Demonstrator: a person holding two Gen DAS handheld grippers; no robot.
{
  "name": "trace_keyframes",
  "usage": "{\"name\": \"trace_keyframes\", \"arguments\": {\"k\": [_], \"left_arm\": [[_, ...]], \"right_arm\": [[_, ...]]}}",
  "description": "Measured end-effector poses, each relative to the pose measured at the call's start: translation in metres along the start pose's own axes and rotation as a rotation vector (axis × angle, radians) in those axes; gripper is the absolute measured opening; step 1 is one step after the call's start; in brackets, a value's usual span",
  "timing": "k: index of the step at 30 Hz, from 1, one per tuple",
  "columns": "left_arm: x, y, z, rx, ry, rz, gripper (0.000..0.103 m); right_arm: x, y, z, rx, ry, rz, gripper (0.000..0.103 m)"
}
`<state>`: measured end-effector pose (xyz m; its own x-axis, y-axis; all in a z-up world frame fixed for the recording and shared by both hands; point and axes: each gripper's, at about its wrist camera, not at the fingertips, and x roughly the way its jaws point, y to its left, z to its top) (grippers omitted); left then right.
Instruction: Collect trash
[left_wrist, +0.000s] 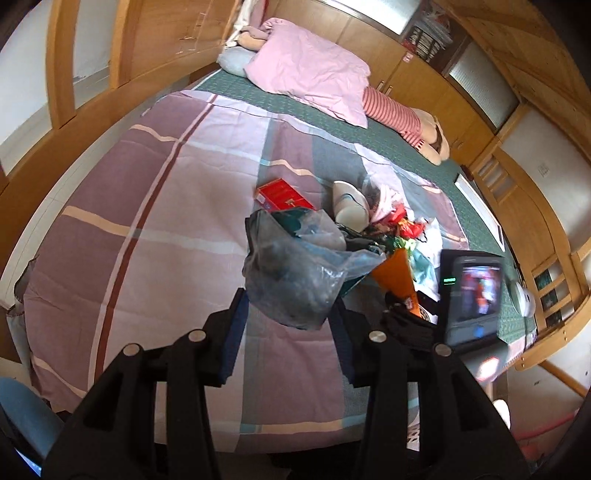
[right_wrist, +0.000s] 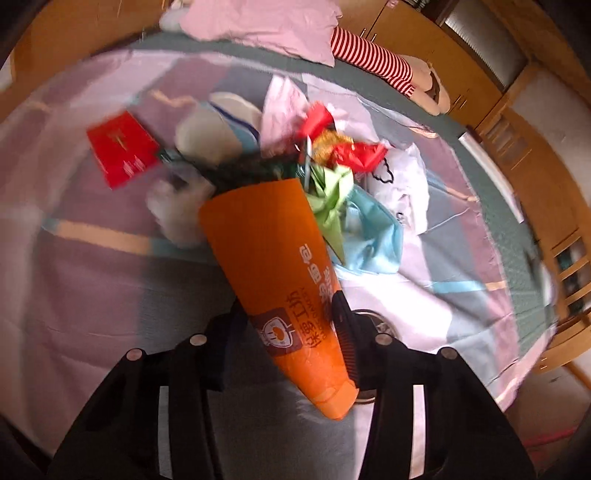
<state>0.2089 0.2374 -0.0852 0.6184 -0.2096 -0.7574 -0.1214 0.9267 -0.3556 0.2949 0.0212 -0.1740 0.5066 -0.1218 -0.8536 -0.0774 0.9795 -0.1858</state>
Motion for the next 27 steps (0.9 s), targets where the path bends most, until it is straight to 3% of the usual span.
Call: {"name": "trace_keyframes", "arguments": {"k": [2, 3, 5, 8, 13, 22, 27], "left_arm": [[0.0, 0.006, 0.001, -0.025, -0.007, 0.01, 0.044], [0.0, 0.009, 0.002, -0.038, -0.01, 0.015, 0.044], [0.0, 0.016, 0.003, -0.062, -0.012, 0.026, 0.044], [0.002, 0.025, 0.002, -0.085, -0.004, 0.041, 0.044], [0.001, 0.033, 0.002, -0.098, -0.004, 0.057, 0.044], [0.018, 0.024, -0.004, -0.085, 0.041, 0.057, 0.044], [0.025, 0.022, -0.007, -0.085, 0.058, 0.064, 0.044]], "right_arm": [[-0.009, 0.005, 0.005, 0.094, 0.028, 0.168, 0.046], [-0.011, 0.007, 0.007, 0.157, 0.056, 0.294, 0.046], [-0.007, 0.019, 0.007, 0.209, 0.088, 0.442, 0.046], [0.007, 0.031, 0.001, 0.232, 0.13, 0.591, 0.046], [0.021, 0.011, 0.0, 0.399, 0.182, 0.831, 0.046], [0.028, -0.014, -0.012, 0.538, 0.223, 0.908, 0.046], [0.03, -0.031, -0.016, 0.593, 0.227, 0.795, 0.048]]}}
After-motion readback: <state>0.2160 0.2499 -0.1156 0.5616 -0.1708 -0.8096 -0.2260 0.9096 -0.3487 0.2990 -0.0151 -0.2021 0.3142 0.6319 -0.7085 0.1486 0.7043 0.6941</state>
